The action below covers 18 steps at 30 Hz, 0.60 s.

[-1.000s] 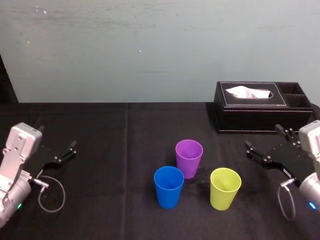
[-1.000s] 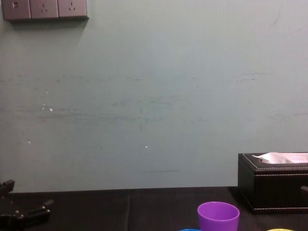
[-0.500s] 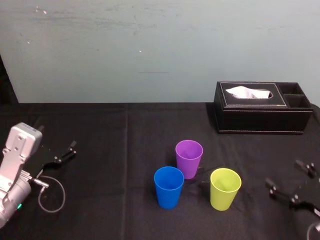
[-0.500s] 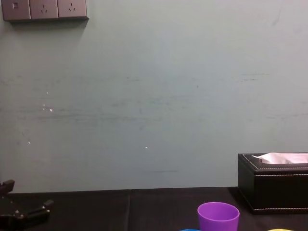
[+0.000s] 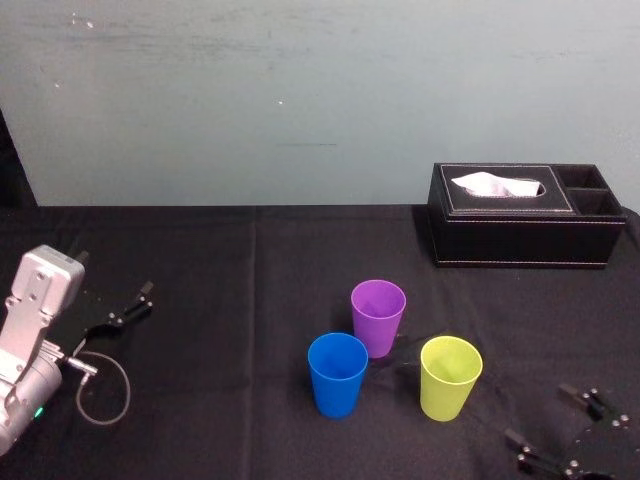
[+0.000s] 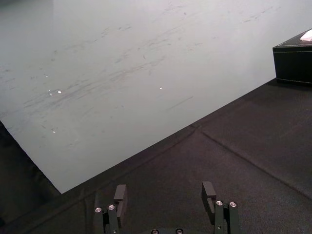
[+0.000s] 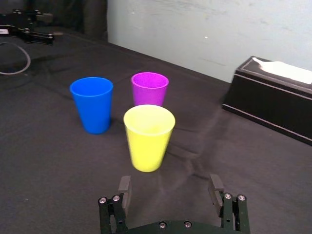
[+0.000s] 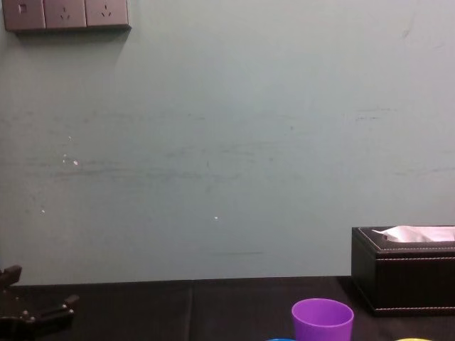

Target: Stack the three plastic cups sequentially using one hand.

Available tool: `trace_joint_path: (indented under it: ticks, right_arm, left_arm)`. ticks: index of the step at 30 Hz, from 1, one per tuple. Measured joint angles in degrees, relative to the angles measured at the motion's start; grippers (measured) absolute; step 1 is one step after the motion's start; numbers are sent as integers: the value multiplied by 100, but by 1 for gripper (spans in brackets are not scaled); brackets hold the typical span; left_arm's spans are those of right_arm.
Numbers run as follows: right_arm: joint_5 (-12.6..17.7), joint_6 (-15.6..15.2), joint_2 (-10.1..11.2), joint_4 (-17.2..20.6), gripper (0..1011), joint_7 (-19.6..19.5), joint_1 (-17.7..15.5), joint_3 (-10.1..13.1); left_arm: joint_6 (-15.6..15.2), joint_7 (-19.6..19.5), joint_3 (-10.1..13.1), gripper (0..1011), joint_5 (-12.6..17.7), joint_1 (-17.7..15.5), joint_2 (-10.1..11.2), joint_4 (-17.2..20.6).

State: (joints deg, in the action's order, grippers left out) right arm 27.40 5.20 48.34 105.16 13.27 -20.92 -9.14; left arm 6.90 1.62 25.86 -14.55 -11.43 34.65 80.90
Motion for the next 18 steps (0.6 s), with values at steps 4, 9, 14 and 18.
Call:
trace_joint_path:
  ticks: [4, 9, 14, 18]
  right_arm:
    - [-52, -89, -132, -45, 1003, 78, 126, -123]
    - [-35, -345, -386, -139, 1003, 147, 393, -270]
    - [-69, -551, -583, -219, 1003, 200, 647, -405]
    - [-137, -726, -749, -298, 1003, 211, 829, -503]
  left_arm:
    - [0, 0, 0, 1000, 0, 0, 0, 0]
    - [0, 0, 0, 1000, 0, 0, 0, 0]
    - [0, 0, 0, 1000, 0, 0, 0, 0]
    - [0, 0, 0, 1000, 0, 0, 0, 0]
